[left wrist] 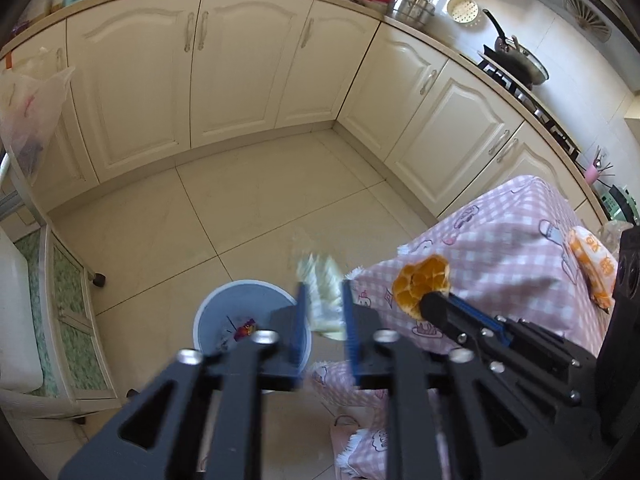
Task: Collect trash
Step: 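Carry both items over the blue bin and open the left tool, then open the right tool over the blue bin to drop the orange slice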
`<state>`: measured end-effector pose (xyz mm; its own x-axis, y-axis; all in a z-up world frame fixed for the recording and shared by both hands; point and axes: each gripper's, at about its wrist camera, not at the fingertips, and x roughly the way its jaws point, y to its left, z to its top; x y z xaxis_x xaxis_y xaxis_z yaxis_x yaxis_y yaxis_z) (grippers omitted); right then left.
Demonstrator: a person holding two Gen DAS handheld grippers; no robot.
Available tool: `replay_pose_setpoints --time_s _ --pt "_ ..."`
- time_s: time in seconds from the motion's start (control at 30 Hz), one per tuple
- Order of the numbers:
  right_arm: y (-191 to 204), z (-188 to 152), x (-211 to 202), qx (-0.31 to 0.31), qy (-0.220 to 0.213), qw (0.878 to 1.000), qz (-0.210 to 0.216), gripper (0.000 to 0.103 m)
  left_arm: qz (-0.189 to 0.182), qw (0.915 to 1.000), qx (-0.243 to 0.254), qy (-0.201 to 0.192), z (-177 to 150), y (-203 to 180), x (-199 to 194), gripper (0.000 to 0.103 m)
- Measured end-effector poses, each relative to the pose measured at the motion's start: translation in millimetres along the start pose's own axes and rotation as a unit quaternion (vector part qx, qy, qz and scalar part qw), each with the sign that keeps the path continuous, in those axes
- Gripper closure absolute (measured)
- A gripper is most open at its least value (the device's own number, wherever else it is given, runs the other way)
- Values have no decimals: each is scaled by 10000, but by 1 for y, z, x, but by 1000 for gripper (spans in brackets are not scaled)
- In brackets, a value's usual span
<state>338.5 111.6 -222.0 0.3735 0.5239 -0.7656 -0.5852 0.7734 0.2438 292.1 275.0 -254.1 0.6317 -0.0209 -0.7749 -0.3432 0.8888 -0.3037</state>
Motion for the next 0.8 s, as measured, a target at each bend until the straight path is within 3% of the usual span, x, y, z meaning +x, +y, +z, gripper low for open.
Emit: replay_pose_setpoints --time_s 0.4,0.8 --pt "4 -4 14 3 147 9999 -12 98 37 9997 -191 124 -15 12 5 73" --pt "23 10 18 -113 -32 9997 192 98 192 9984 -489 -184 -8 32 -18 72"
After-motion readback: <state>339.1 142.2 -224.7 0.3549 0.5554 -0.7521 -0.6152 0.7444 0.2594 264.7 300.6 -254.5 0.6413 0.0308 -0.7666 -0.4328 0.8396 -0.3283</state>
